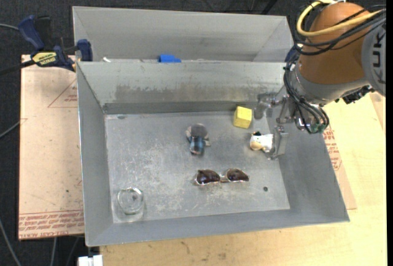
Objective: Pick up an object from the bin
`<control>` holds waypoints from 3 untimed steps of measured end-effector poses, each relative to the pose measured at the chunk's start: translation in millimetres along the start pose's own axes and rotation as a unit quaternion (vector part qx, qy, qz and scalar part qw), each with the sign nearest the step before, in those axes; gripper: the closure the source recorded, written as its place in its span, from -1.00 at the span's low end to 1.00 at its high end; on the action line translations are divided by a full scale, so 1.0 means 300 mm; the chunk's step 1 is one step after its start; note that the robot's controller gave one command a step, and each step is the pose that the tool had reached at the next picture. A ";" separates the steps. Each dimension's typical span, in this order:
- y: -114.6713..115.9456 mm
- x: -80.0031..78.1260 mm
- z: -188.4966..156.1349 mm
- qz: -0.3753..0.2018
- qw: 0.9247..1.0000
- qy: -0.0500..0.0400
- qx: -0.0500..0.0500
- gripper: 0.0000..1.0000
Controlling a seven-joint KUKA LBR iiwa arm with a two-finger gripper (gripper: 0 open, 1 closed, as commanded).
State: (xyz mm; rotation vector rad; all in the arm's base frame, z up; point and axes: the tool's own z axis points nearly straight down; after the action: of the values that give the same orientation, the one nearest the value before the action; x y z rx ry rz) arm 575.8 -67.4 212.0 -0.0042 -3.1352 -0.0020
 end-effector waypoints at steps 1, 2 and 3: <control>0.001 -0.004 -0.016 -0.001 1.000 -0.004 0.001 -1.00; 0.084 -0.040 0.102 -0.037 0.999 -0.007 0.001 -1.00; 0.069 0.108 0.140 -0.115 0.993 -0.003 0.000 -1.00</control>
Offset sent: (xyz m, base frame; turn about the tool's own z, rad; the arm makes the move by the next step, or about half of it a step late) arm 0.0182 0.0497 -0.0661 -0.1442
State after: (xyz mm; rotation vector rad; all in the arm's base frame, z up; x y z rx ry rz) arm 543.3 -46.6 170.3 0.3584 -3.1210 -0.0026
